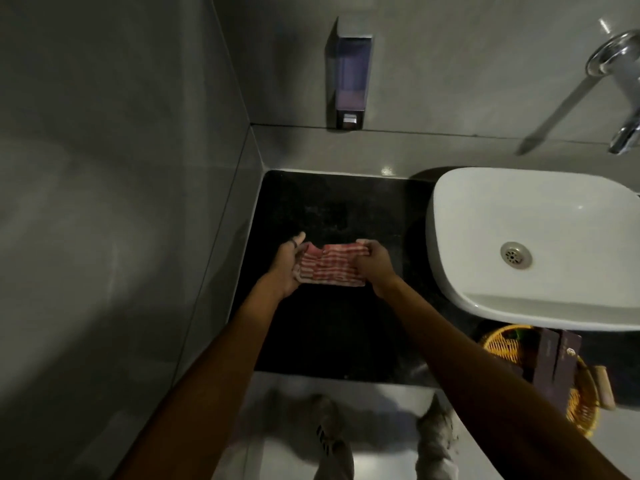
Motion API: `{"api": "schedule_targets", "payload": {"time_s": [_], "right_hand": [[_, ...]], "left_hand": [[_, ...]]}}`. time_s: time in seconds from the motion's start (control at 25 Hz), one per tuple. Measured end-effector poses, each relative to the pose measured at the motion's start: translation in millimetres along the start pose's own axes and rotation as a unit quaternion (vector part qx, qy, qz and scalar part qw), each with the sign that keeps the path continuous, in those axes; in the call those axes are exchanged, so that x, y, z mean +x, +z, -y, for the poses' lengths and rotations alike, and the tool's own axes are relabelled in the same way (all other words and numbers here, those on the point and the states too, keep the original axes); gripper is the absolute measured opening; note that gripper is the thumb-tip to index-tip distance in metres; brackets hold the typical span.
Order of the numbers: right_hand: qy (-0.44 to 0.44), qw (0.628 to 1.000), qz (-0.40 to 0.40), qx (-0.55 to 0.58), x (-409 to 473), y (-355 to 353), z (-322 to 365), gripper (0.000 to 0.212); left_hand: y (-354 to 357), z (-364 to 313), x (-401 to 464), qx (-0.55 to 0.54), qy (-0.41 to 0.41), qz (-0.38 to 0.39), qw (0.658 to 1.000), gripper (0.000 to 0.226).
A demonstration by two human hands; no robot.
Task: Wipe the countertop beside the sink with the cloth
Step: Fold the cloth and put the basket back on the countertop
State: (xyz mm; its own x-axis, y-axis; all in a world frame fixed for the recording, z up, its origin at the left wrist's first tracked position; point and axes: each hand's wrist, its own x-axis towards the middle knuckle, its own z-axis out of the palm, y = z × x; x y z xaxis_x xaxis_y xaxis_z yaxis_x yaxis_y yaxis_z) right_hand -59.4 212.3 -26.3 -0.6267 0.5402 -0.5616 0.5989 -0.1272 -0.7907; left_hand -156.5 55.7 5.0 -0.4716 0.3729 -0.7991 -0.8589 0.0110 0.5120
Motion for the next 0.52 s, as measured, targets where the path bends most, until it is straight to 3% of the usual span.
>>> {"api": "schedule_targets", "payload": {"time_s": [0.12,0.2,0.28,0.36,0.44,0.52], "right_hand": [[-0.035,0.999,-0.031,0.001,27,3,14,0.05],[-0.056,0.995,-0.029,-0.074,26,-5,21,0.062],[-0.15,0.969,-0.038,-0.191,-1,-24,18,0.067],[-0.31,0.883,-0.097,-0.338,-47,-46,-3,0.065],[-0.404,0.785,-0.164,-0.439,-97,-80,-43,0.061],[-0.401,0.741,-0.18,-0.507,-141,-122,-91,0.062]], "left_hand": [[2,-23,20,0.079,0.084,-0.034,0.993,0.034],[3,-20,18,0.212,0.168,-0.128,0.954,0.028],[8,6,-4,0.338,0.283,-0.224,0.869,0.032],[13,61,-38,0.424,0.431,-0.234,0.762,0.042],[26,132,-72,0.532,0.54,-0.196,0.622,0.052],[48,194,-95,0.611,0.569,-0.125,0.535,0.061]]}}
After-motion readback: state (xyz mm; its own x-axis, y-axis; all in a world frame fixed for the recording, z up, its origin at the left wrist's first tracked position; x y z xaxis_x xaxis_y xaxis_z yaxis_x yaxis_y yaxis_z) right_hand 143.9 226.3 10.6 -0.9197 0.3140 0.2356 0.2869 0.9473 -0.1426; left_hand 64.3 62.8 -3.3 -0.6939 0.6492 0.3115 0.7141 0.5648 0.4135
